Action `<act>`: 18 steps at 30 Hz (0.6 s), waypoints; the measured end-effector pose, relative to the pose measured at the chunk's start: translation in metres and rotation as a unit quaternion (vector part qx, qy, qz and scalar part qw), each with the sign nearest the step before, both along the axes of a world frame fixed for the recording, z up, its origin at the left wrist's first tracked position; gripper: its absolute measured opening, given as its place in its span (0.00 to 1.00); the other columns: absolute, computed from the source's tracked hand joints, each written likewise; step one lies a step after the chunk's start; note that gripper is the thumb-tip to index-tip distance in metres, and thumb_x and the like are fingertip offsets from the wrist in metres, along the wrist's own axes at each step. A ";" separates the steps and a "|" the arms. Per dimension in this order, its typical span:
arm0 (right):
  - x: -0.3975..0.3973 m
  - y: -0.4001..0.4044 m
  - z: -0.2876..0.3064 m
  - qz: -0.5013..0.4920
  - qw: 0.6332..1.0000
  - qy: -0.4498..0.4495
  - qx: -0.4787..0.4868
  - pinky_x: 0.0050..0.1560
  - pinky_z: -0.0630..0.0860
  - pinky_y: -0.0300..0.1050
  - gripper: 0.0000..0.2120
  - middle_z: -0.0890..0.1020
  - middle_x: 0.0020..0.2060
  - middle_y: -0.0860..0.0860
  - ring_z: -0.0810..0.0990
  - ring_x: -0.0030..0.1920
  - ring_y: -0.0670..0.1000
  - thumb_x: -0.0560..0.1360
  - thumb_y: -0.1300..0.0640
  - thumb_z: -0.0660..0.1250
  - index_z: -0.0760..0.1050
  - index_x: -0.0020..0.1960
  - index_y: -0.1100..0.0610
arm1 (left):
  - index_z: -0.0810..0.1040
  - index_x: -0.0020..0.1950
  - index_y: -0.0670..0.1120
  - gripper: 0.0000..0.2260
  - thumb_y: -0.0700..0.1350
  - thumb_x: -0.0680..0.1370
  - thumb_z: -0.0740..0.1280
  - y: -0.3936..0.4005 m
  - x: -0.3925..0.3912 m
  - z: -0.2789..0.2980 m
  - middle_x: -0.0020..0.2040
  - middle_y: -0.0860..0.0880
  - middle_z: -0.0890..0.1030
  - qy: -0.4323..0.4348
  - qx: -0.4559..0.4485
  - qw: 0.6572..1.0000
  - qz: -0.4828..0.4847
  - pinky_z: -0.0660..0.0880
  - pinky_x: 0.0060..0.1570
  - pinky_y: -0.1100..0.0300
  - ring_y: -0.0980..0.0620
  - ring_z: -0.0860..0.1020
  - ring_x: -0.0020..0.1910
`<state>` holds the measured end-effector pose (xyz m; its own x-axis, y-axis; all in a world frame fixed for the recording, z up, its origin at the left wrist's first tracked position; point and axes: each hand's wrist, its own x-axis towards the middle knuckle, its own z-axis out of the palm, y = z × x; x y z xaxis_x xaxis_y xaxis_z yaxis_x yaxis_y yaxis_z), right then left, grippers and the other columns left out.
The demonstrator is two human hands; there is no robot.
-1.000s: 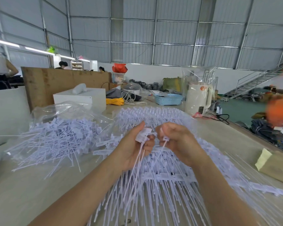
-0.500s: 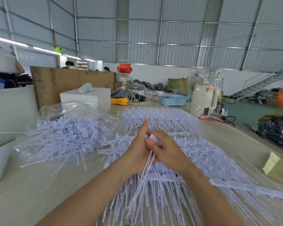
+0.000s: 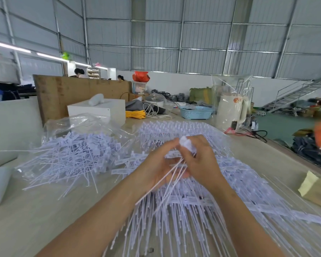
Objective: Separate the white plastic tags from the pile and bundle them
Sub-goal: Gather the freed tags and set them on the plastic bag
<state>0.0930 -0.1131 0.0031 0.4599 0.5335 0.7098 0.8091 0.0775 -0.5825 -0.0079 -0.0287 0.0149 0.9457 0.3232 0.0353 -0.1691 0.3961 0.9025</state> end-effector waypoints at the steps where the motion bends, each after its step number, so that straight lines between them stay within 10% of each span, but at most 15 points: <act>1: 0.005 -0.001 0.001 -0.036 0.999 -0.001 0.035 0.41 0.66 0.23 0.04 0.71 0.46 0.54 0.71 0.42 0.35 0.76 0.62 0.66 0.76 0.50 0.61 | 0.77 0.59 0.40 0.19 0.48 0.72 0.70 -0.001 0.000 -0.001 0.51 0.38 0.82 0.020 0.039 0.999 0.008 0.81 0.42 0.52 0.43 0.83 0.41; 6: 0.013 -0.005 0.005 -0.102 0.989 -0.013 0.110 0.44 0.64 0.22 0.06 0.72 0.49 0.59 0.68 0.41 0.35 0.75 0.64 0.66 0.75 0.50 0.66 | 0.77 0.50 0.39 0.09 0.41 0.82 0.59 -0.012 -0.002 -0.007 0.36 0.45 0.81 0.034 0.238 0.970 0.035 0.66 0.23 0.66 0.56 0.71 0.22; 12: 0.005 -0.001 0.001 -0.076 0.991 0.010 0.105 0.42 0.65 0.23 0.05 0.74 0.49 0.52 0.72 0.47 0.46 0.75 0.60 0.68 0.74 0.49 0.55 | 0.81 0.48 0.39 0.11 0.43 0.81 0.61 0.005 -0.016 0.011 0.29 0.53 0.76 0.096 0.463 0.875 0.098 0.70 0.33 0.65 0.56 0.71 0.28; 15: -0.004 0.008 -0.006 -0.027 0.998 0.029 0.055 0.47 0.75 0.41 0.05 0.74 0.50 0.52 0.77 0.49 0.55 0.76 0.57 0.66 0.73 0.51 0.54 | 0.80 0.41 0.43 0.12 0.43 0.81 0.62 0.025 -0.037 0.021 0.31 0.50 0.76 0.128 0.552 0.818 0.100 0.69 0.35 0.64 0.56 0.71 0.30; 18: -0.016 0.016 -0.014 0.046 0.996 0.068 -0.019 0.45 0.77 0.46 0.21 0.72 0.58 0.49 0.79 0.48 0.49 0.75 0.53 0.66 0.68 0.67 0.51 | 0.80 0.41 0.43 0.11 0.42 0.81 0.62 0.053 -0.068 0.022 0.27 0.55 0.75 0.153 0.575 0.791 0.142 0.67 0.31 0.67 0.59 0.69 0.26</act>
<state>0.0775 -0.0971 -0.0113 0.4991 0.6036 0.6218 0.7126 0.1225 -0.6908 -0.0762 0.0244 0.0370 0.8616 0.4449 0.2442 0.1925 -0.7316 0.6540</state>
